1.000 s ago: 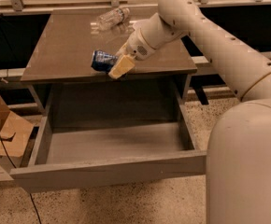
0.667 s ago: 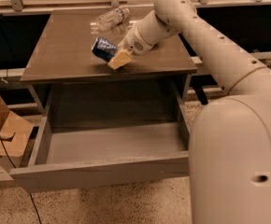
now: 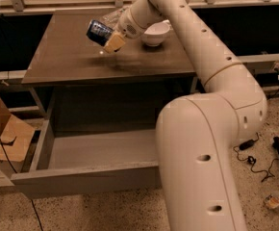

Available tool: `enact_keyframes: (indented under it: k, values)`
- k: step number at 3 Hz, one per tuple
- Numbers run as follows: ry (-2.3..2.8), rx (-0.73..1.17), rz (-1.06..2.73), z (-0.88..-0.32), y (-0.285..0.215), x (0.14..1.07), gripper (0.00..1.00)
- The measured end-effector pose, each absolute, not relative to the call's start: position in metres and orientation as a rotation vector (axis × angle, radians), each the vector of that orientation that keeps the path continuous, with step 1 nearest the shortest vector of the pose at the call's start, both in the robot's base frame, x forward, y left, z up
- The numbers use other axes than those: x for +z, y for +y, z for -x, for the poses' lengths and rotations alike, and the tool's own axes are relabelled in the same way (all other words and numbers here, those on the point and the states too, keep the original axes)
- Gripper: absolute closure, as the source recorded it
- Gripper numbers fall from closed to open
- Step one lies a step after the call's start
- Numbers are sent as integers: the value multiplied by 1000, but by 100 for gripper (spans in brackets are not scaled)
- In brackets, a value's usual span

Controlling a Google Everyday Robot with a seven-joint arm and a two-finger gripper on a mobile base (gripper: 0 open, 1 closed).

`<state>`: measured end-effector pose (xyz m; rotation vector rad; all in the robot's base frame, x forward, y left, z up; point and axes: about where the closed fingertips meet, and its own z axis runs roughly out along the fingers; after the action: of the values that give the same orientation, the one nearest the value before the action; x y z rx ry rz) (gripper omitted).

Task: Pick pepsi can from top drawer and place on counter

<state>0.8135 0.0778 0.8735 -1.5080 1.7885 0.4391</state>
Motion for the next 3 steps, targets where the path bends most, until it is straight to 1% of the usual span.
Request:
enact_keyframes:
  k: [1,3]
  values:
    - [1773,427,1499,-822,77,882,46]
    - [1773,427,1499,-822,78,882,1]
